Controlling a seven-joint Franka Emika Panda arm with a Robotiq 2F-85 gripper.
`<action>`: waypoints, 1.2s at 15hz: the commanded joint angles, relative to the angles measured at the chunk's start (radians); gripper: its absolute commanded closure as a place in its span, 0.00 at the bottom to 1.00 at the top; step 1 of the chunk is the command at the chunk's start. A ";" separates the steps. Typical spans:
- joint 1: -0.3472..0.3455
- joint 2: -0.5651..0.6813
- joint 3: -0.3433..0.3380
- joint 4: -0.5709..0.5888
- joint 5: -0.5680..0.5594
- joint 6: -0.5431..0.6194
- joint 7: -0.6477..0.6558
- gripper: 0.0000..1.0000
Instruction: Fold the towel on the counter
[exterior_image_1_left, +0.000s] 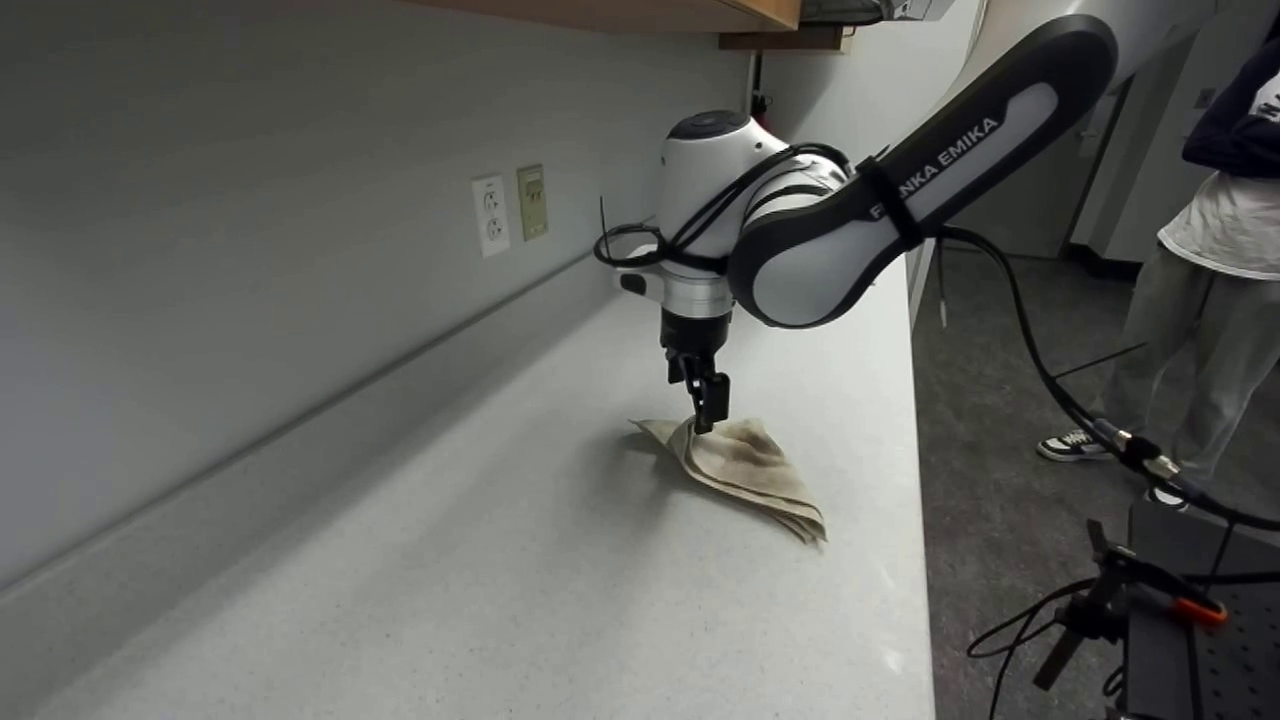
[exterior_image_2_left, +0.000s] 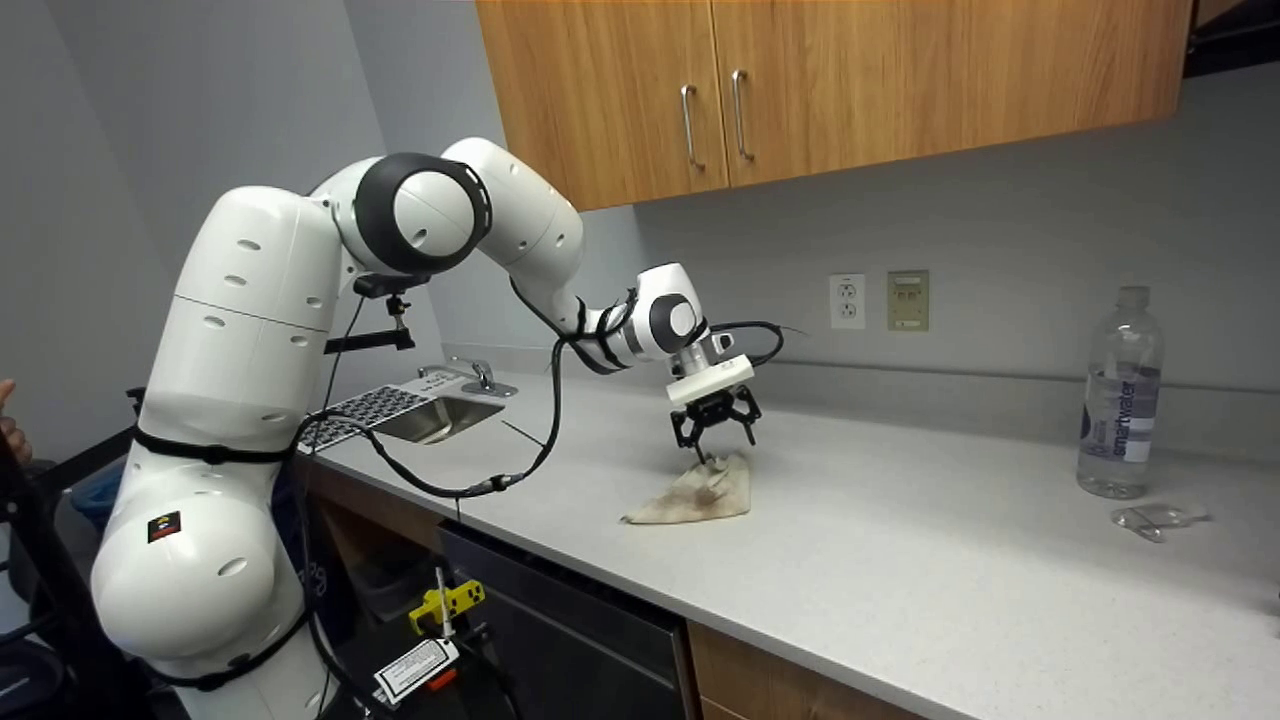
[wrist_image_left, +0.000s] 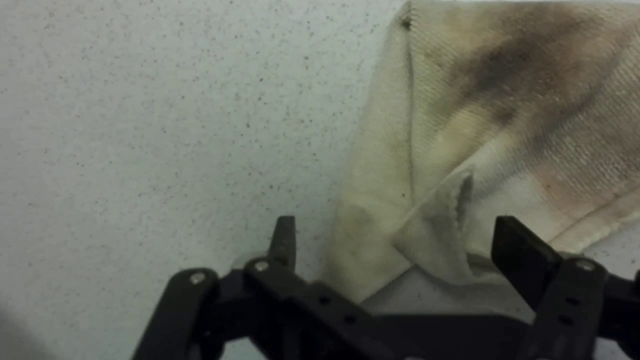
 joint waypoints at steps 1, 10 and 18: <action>0.025 0.000 -0.033 -0.013 -0.066 0.050 0.041 0.00; 0.050 -0.005 -0.081 -0.057 -0.179 0.192 0.144 0.00; 0.094 -0.034 -0.100 -0.087 -0.316 0.278 0.290 0.00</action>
